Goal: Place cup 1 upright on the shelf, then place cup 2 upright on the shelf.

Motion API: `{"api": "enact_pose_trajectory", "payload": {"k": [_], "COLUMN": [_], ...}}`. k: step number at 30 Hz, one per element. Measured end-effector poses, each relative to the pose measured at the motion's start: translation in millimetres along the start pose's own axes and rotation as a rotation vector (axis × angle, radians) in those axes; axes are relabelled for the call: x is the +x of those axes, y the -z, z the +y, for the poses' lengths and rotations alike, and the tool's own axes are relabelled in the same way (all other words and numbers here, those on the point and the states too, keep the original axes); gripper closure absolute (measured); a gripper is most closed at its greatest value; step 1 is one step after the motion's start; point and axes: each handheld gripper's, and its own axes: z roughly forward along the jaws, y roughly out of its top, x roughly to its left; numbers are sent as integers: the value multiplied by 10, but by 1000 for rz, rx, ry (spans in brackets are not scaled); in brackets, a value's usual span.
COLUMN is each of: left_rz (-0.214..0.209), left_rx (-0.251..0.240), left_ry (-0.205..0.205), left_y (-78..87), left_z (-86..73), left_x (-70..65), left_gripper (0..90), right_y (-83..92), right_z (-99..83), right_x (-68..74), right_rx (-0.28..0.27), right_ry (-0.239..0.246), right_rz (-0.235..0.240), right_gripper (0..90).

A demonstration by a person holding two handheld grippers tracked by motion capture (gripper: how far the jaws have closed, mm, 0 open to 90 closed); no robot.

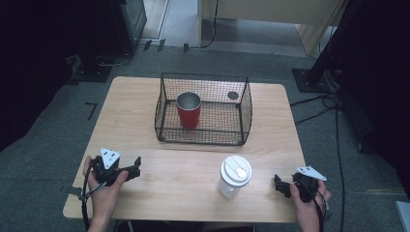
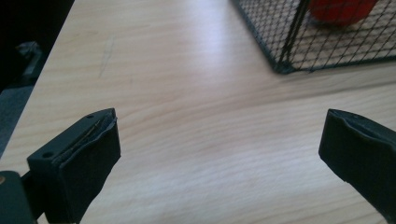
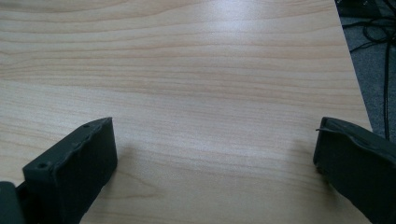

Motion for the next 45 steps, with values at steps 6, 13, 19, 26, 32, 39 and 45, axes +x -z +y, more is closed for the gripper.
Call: {"api": "enact_pose_trajectory", "payload": {"k": [6, 13, 19, 26, 32, 39, 45], "left_rz": [29, 79, 126, 101, -21, -27, -28], "left_rx": [41, 86, 135, 182, 218, 219, 219], "left_ry": [1, -16, -23, -17, 24, 22, 23], "left_y": [7, 33, 37, 5, -29, -29, -30], "left_z": [-176, -347, -447, -508, -504, -505, -504], "left_x": [131, 267, 381, 424, 502, 507, 506], "left_gripper": [0, 0, 0, 0, 0, 0, 0], "right_y": [0, 0, 0, 0, 1, 1, 28], "right_z": [0, 0, 0, 0, -1, -1, -7], "right_x": [1, 0, 0, 0, 1, 1, 31], "right_rx": [0, 0, 0, 0, 1, 0, -47], "right_ry": [-1, 0, 0, 0, 0, 0, 63], "right_rz": [0, 0, 0, 0, 0, 0, -70], "right_gripper": [0, 0, 0, 0, 0, 0, 0]}}
